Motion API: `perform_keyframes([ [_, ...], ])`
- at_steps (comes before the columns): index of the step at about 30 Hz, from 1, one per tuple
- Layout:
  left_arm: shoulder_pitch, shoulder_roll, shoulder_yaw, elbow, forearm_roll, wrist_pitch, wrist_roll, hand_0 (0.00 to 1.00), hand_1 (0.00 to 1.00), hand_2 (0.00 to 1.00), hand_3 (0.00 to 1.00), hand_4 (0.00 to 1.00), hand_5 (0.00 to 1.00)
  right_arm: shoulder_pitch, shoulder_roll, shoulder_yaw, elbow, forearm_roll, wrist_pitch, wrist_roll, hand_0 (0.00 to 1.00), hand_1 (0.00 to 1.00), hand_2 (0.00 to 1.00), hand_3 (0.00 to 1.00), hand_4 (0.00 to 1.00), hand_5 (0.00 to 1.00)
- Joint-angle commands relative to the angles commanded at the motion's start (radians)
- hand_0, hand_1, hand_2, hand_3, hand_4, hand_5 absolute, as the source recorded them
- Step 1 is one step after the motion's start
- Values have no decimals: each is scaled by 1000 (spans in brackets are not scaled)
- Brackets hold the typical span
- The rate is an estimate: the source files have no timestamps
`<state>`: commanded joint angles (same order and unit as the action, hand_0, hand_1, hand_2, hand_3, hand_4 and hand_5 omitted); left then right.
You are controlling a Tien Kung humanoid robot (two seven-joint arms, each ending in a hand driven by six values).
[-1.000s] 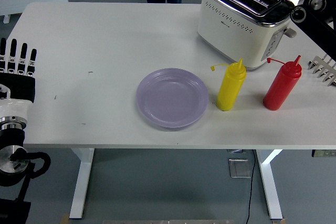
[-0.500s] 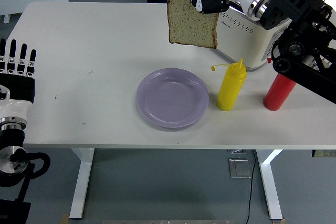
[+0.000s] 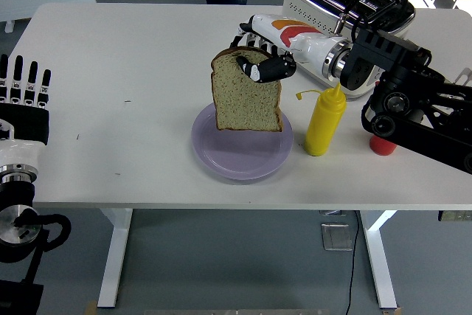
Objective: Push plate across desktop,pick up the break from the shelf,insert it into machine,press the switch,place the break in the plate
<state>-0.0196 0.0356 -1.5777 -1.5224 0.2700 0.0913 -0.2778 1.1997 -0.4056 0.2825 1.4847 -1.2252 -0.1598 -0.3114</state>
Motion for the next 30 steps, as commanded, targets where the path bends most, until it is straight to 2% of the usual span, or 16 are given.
perform_keyframes([
  [5, 0, 0, 0, 0, 0, 0, 0, 871, 878, 880, 781, 536, 998, -9, 12, -1, -4, 43, 3, 3, 218, 272, 340, 475, 331, 25],
  [7, 0, -1, 0, 1, 0, 0, 0, 871, 878, 880, 781, 536, 998, -29, 35, 9, -20, 64, -7, 7, 218, 272, 340, 475, 331, 25],
  [12, -1, -1, 0, 1, 1, 0, 0, 871, 880, 882, 781, 536, 998, -48, 57, 3, -37, 61, -24, 16, 224, 275, 341, 478, 334, 22],
  [14, 0, -1, 0, 2, 0, 0, 0, 871, 880, 882, 781, 536, 998, -54, 74, -24, -59, 25, -53, 18, 224, 275, 341, 478, 334, 22],
  [17, -1, -2, 2, 3, 0, -1, 0, 871, 880, 882, 782, 536, 998, -59, 90, -51, -77, 19, -70, 19, 237, 286, 353, 487, 350, 21],
  [28, -3, -2, 0, 3, 0, -1, 0, 871, 881, 882, 782, 537, 998, -68, 128, -93, -123, 42, -93, 32, 246, 289, 357, 491, 365, 22],
  [29, -3, -2, 0, 3, 0, -1, 0, 871, 881, 883, 783, 535, 998, -69, 131, -95, -130, 45, -97, 38, 356, 383, 431, 516, 417, 21],
  [30, -3, -2, 0, 3, 0, -1, 0, 871, 881, 883, 783, 535, 998, -70, 132, -96, -132, 47, -98, 40, 356, 383, 431, 516, 417, 21],
])
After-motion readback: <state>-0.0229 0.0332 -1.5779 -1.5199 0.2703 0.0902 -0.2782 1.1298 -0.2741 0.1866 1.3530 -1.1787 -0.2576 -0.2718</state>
